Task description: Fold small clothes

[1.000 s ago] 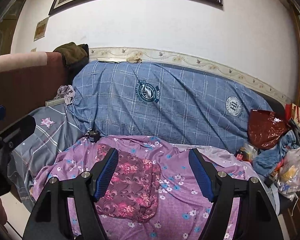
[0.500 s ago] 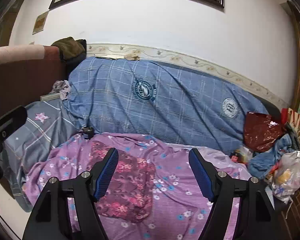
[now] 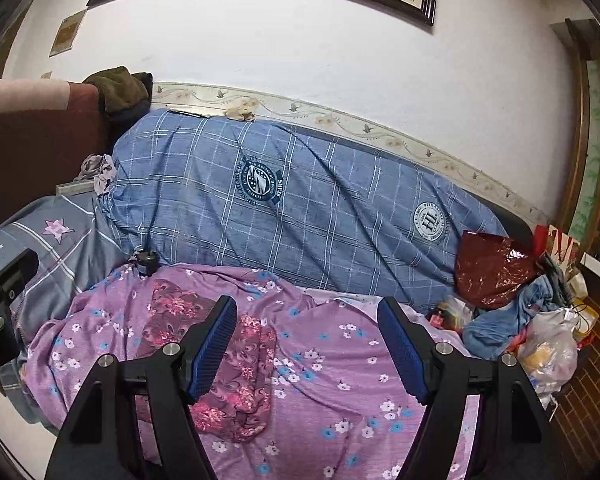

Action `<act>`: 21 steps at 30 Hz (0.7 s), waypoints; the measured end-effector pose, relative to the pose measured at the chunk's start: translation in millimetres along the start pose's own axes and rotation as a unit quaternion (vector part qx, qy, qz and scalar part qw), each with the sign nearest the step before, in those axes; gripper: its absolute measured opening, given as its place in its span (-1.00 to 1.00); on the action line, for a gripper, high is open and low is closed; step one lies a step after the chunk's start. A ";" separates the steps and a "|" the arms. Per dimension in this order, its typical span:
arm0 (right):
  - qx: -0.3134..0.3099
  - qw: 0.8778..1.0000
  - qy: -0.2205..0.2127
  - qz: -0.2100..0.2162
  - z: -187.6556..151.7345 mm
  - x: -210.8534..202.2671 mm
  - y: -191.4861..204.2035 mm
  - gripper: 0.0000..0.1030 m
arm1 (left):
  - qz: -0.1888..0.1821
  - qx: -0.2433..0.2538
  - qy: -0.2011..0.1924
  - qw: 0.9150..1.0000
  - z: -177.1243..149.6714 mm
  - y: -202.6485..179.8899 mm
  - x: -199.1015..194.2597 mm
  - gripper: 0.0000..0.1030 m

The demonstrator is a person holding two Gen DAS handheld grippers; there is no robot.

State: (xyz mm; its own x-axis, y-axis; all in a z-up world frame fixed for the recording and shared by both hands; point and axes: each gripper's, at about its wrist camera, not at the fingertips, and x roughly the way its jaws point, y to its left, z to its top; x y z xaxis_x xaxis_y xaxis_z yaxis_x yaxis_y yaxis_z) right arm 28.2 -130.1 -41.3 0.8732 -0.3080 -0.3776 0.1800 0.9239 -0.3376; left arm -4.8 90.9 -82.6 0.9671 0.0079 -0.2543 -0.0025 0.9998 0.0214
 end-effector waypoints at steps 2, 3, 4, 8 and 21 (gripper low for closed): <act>-0.002 1.000 -0.001 -0.004 1.0 -0.3 0.9 0.45 | -0.002 -0.001 0.000 1.000 1.7 0.3 3.0 0.98; -0.003 1.000 -0.001 -0.005 1.5 -0.5 1.8 0.45 | -0.002 -0.003 0.000 1.000 2.0 0.7 3.7 0.98; -0.002 1.000 -0.001 -0.006 1.8 -0.2 2.5 0.45 | -0.003 -0.004 0.001 1.000 2.3 0.9 5.2 0.98; -0.004 1.000 0.000 -0.008 2.1 3.2 3.5 0.45 | -0.003 -0.011 0.004 1.000 1.4 2.7 9.8 0.98; -0.007 1.000 0.013 0.000 -0.1 22.9 12.3 0.45 | 0.007 -0.009 0.016 1.000 1.8 1.6 27.0 0.98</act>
State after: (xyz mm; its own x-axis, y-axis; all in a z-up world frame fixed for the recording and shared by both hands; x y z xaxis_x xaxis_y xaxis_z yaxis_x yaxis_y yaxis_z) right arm 50.3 -125.9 -54.2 0.8613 -0.3144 -0.3991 0.1743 0.9207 -0.3490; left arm 21.8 92.7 -87.7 0.9583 0.0227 -0.2849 -0.0211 0.9997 0.0085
